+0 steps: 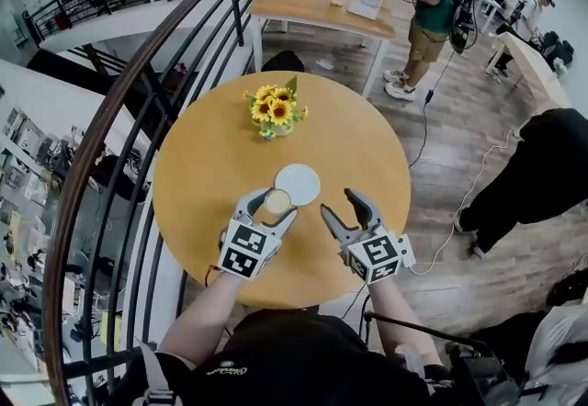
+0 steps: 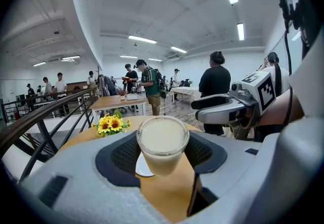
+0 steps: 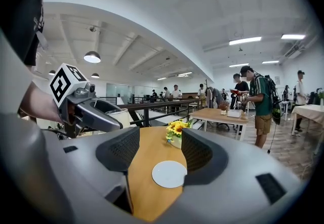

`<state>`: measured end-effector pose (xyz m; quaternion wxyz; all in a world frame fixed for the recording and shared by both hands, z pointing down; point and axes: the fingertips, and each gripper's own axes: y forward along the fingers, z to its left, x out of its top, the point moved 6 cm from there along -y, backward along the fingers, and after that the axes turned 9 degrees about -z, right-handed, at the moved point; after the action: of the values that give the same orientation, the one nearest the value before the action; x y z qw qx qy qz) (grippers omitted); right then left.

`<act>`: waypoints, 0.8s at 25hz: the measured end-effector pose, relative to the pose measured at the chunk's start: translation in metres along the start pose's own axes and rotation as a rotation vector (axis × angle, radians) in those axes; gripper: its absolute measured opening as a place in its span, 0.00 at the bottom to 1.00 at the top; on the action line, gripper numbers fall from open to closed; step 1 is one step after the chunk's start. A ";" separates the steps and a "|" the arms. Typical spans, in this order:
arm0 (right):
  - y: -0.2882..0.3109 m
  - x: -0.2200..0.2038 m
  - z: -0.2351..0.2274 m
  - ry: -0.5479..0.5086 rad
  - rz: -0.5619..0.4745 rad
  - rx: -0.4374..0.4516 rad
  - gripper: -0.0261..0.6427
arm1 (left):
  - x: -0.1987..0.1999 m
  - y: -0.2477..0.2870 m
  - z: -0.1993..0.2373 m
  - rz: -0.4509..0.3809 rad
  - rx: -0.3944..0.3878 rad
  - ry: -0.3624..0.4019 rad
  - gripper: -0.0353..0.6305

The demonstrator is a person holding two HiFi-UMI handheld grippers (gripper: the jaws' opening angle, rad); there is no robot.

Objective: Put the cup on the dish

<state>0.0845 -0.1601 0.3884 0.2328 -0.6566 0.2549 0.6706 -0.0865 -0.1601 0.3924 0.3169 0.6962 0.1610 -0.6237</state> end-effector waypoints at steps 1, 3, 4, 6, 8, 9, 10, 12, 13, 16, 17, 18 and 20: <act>0.000 -0.002 -0.002 0.001 0.006 0.001 0.41 | -0.001 0.002 0.000 0.005 -0.001 -0.007 0.45; -0.001 -0.008 -0.005 0.005 0.019 0.002 0.41 | -0.004 0.005 -0.001 0.012 -0.003 -0.018 0.45; -0.001 -0.011 -0.006 0.009 0.024 0.001 0.41 | -0.005 0.007 -0.001 0.014 -0.003 -0.017 0.45; 0.002 -0.016 -0.008 0.016 0.033 -0.001 0.41 | -0.009 0.012 0.002 0.020 -0.002 -0.016 0.45; 0.005 -0.023 -0.008 0.021 0.048 0.001 0.41 | -0.012 0.015 0.005 0.030 -0.001 -0.022 0.45; 0.007 -0.027 -0.008 0.024 0.057 0.004 0.41 | -0.013 0.016 0.006 0.035 0.000 -0.022 0.45; 0.009 -0.031 -0.008 0.025 0.065 0.008 0.41 | -0.014 0.019 0.008 0.039 -0.001 -0.020 0.45; 0.016 -0.039 -0.011 0.028 0.079 0.012 0.41 | -0.019 0.028 0.010 0.045 -0.006 -0.021 0.45; 0.019 -0.043 -0.013 0.029 0.088 0.013 0.41 | -0.022 0.032 0.012 0.047 -0.007 -0.025 0.45; 0.025 -0.063 -0.016 0.043 0.110 0.009 0.41 | -0.040 0.042 0.015 0.074 -0.011 -0.040 0.45; 0.026 -0.071 -0.016 0.049 0.118 0.006 0.41 | -0.046 0.045 0.015 0.081 -0.011 -0.044 0.45; 0.026 -0.079 -0.016 0.056 0.128 0.004 0.41 | -0.052 0.048 0.015 0.087 -0.011 -0.047 0.45; 0.027 -0.095 -0.017 0.069 0.146 -0.001 0.41 | -0.064 0.054 0.017 0.097 -0.009 -0.053 0.45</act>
<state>0.0826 -0.1894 0.4841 0.1740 -0.6591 0.3097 0.6629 -0.0774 -0.2001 0.4673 0.3540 0.6851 0.1214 -0.6250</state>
